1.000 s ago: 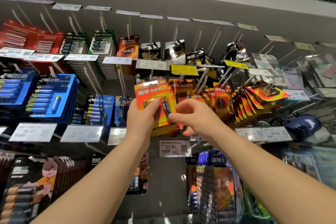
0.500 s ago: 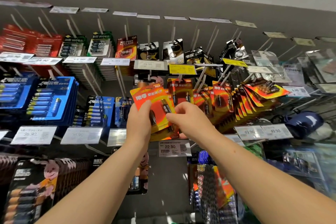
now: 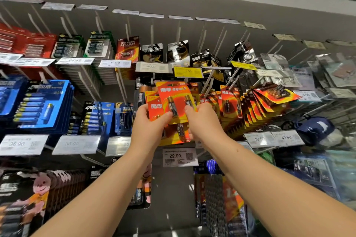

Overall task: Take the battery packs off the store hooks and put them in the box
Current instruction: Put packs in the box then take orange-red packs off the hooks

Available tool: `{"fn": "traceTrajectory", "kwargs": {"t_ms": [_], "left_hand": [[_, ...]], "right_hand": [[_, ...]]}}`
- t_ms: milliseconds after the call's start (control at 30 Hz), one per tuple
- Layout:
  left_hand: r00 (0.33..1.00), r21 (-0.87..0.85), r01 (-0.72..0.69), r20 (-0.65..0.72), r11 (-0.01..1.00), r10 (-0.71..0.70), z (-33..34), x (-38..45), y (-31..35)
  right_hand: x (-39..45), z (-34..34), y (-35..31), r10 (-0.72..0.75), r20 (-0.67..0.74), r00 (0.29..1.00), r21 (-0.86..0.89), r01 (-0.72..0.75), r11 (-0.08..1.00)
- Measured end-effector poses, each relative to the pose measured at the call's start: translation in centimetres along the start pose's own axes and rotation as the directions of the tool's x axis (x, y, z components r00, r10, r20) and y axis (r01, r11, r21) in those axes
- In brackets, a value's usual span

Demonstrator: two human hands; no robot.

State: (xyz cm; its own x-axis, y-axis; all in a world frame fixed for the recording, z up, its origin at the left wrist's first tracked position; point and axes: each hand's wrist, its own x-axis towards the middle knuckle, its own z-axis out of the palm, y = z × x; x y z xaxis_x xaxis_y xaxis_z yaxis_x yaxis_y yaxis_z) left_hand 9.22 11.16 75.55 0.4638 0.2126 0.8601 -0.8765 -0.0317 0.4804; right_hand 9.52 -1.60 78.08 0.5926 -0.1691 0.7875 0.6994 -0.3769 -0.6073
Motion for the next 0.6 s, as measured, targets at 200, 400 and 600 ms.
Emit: {"fn": "traceTrajectory", "kwargs": {"t_ms": [200,400,600], "left_hand": [[0.998,0.034,-0.036,-0.057,0.999,0.038,-0.9,1.0,0.2],[0.994,0.036,-0.071,-0.079,0.997,0.074,-2.1,1.7,0.6],[0.996,0.017,-0.063,-0.055,0.998,0.064,-1.7,2.1,0.8]], "right_hand": [[0.9,-2.3,0.0,0.086,-0.009,0.996,0.216,-0.082,0.973],[1.8,-3.2,0.6,0.096,0.027,0.995,0.155,-0.099,0.983],[3.9,-2.1,-0.7,0.168,0.028,0.985,0.296,-0.168,0.94]]}}
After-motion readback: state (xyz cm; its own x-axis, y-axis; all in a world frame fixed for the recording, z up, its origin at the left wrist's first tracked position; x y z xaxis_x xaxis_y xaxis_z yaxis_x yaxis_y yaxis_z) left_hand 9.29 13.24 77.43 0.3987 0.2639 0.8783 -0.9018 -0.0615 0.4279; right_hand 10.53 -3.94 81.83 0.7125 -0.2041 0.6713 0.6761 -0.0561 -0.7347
